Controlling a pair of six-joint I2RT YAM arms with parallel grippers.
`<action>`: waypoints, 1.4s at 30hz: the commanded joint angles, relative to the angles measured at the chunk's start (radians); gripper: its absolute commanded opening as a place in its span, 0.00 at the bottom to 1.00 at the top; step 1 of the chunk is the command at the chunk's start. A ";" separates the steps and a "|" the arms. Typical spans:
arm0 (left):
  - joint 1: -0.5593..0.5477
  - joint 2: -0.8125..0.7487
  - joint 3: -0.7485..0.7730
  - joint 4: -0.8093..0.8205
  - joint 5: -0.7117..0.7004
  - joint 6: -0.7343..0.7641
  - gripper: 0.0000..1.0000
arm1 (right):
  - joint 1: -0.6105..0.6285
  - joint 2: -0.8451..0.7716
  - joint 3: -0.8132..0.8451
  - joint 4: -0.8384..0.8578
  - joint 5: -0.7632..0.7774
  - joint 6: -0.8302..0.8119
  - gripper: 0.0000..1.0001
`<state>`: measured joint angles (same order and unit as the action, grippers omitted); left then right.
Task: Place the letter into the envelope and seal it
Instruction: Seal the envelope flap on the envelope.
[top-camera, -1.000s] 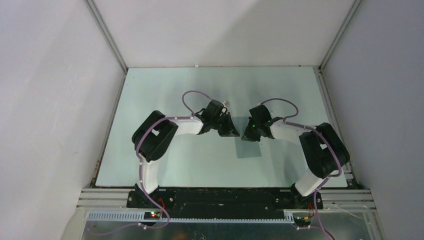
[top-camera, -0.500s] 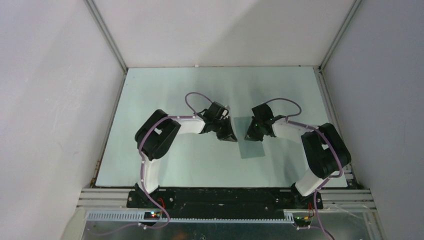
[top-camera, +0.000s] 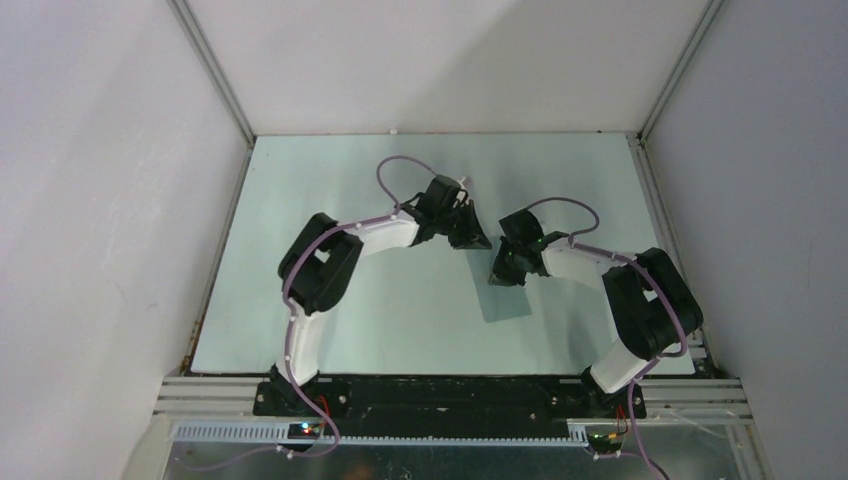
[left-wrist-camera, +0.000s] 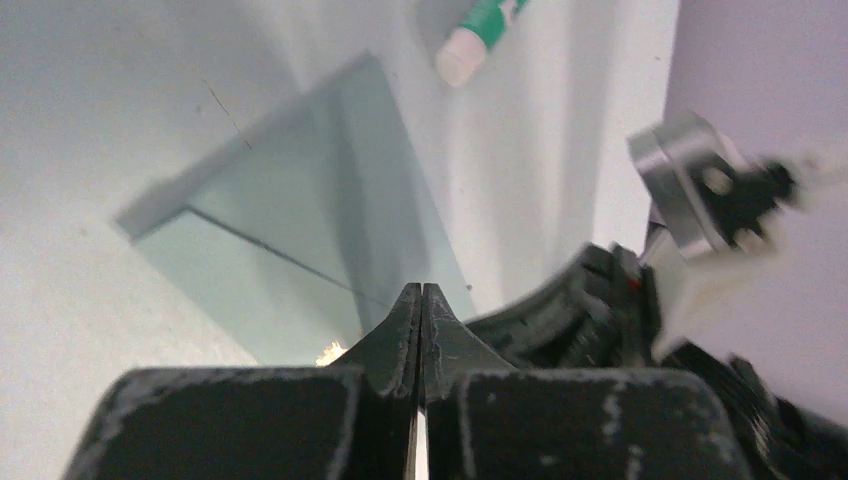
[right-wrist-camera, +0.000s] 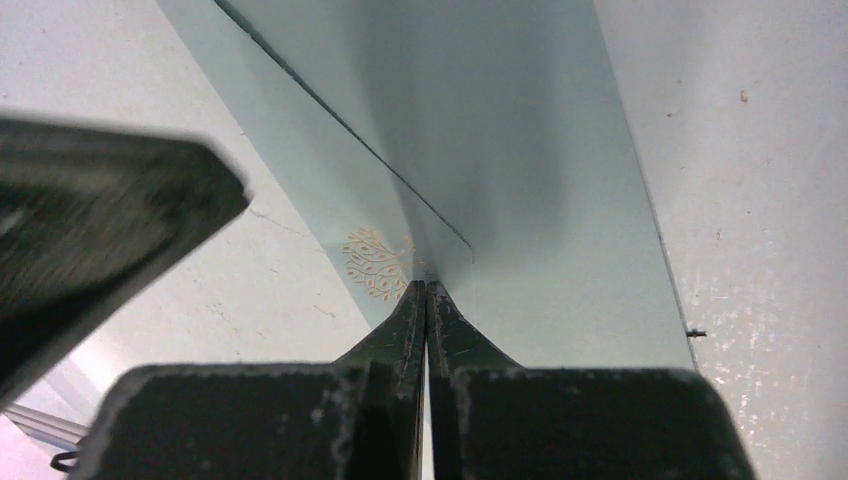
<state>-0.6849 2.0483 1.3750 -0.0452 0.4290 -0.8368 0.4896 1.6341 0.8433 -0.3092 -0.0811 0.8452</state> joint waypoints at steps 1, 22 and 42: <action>0.006 0.113 0.113 -0.129 -0.028 0.048 0.02 | 0.006 0.001 0.023 -0.027 0.029 -0.015 0.00; 0.038 0.182 0.153 -0.219 -0.064 0.074 0.02 | 0.113 -0.124 -0.128 -0.070 0.032 -0.065 0.00; 0.052 -0.001 0.239 -0.300 -0.078 0.163 0.07 | -0.050 -0.376 -0.060 -0.007 0.015 -0.076 0.00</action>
<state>-0.6529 2.1677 1.5280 -0.2840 0.3946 -0.7540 0.4587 1.2476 0.7380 -0.4007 -0.0566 0.7452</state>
